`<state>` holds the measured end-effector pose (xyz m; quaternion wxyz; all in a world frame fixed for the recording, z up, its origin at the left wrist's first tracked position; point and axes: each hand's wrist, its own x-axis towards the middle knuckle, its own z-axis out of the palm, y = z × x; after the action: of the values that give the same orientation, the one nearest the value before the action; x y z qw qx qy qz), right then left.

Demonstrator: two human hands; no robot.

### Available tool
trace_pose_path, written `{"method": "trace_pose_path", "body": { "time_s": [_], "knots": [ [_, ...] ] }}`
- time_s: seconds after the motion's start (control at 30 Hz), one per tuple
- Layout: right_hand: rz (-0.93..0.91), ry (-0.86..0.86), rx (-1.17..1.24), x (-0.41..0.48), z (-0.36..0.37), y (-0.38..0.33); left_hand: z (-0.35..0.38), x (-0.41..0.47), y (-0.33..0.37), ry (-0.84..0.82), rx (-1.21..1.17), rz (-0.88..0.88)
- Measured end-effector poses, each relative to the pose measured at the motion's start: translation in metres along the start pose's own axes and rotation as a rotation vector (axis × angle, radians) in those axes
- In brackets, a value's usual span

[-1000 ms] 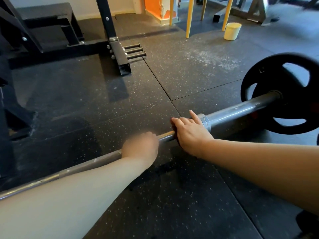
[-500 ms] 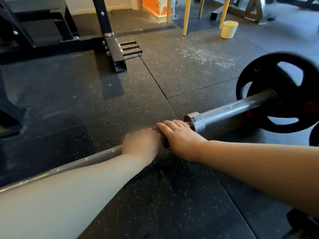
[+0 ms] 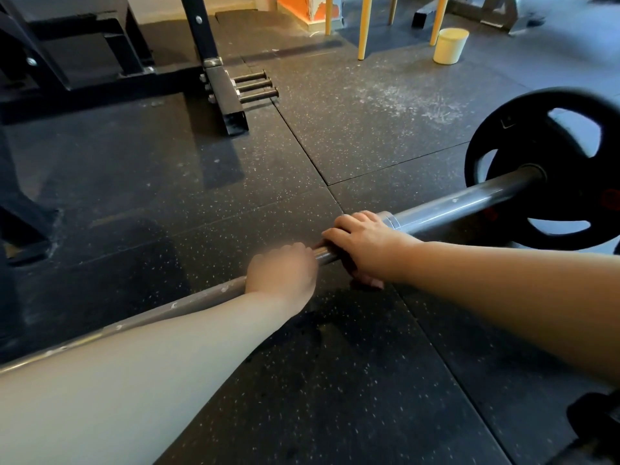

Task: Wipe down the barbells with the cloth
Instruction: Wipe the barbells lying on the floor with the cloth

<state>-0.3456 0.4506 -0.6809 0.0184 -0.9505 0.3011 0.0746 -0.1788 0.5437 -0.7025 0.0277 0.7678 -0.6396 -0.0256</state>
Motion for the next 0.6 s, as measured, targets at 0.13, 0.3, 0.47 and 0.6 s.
{"method": "trace_pose_path", "body": {
  "time_s": [0.13, 0.3, 0.47, 0.6],
  "knots": [
    [0.158, 0.068, 0.047, 0.005, 0.003, 0.0, 0.0, 0.001, 0.001, 0.0, 0.003, 0.004],
    [-0.005, 0.105, 0.205, -0.003, 0.012, -0.032, 0.0, 0.004, 0.006, -0.053, 0.024, -0.011],
    [0.049, 0.027, -0.067, 0.004, -0.02, -0.001, 0.005, 0.006, 0.003, -0.024, 0.042, -0.016],
    [0.181, 0.234, 0.035, 0.006, -0.023, 0.014, 0.004, 0.011, 0.012, -0.022, 0.01, 0.012]
  ]
}}
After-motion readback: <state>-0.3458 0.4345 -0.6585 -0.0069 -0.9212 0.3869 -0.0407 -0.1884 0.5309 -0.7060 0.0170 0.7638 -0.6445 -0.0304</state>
